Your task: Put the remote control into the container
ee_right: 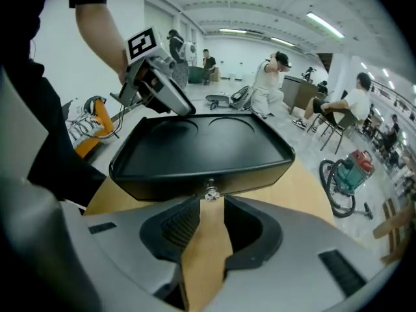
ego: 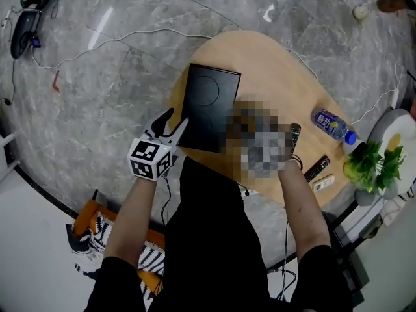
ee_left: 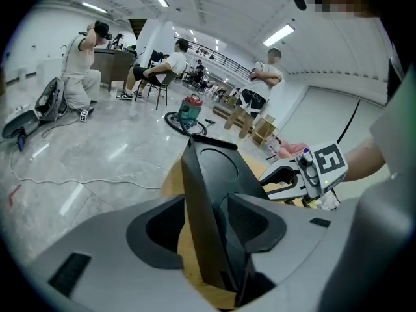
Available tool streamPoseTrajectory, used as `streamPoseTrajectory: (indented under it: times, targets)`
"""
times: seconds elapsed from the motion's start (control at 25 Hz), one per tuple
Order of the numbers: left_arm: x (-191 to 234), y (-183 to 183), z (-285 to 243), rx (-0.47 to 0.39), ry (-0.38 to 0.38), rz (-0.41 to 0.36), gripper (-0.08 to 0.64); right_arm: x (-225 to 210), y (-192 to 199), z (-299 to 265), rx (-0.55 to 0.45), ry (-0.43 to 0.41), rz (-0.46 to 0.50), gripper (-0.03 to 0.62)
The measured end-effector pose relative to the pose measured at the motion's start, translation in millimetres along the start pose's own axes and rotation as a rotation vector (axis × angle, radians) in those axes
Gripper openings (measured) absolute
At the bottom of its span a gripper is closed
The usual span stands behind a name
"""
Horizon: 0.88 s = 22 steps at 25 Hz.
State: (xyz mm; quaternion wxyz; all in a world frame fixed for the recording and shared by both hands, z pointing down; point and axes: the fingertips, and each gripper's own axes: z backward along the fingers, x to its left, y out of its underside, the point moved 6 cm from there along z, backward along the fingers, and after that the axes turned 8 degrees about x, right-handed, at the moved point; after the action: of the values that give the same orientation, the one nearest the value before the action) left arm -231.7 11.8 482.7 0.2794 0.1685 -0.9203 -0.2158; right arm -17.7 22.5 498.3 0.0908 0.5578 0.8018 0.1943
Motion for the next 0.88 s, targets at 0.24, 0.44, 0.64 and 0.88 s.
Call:
streamPoseTrajectory:
  times: [0.24,0.44,0.64,0.88]
  targets:
    - [3.0,3.5,-9.6,0.034,0.053,0.044,0.225,-3.2,-4.7,-12.1,0.043,-0.009,0.072,0.103]
    - [0.8,6.1,-11.7,0.036,0.067,0.046,0.225,2.4,-7.8,-20.8,0.077,-0.006,0.162,0.103]
    - [3.8,6.4,-11.3,0.009,0.049,0.045,0.196,4.6,-8.2,-25.6,0.109,0.010,0.229,0.101]
    - [0.3,6.6,-12.6,0.002,0.083,0.083,0.120,1.6,-9.3,-28.2,0.124,-0.003,0.235,0.075]
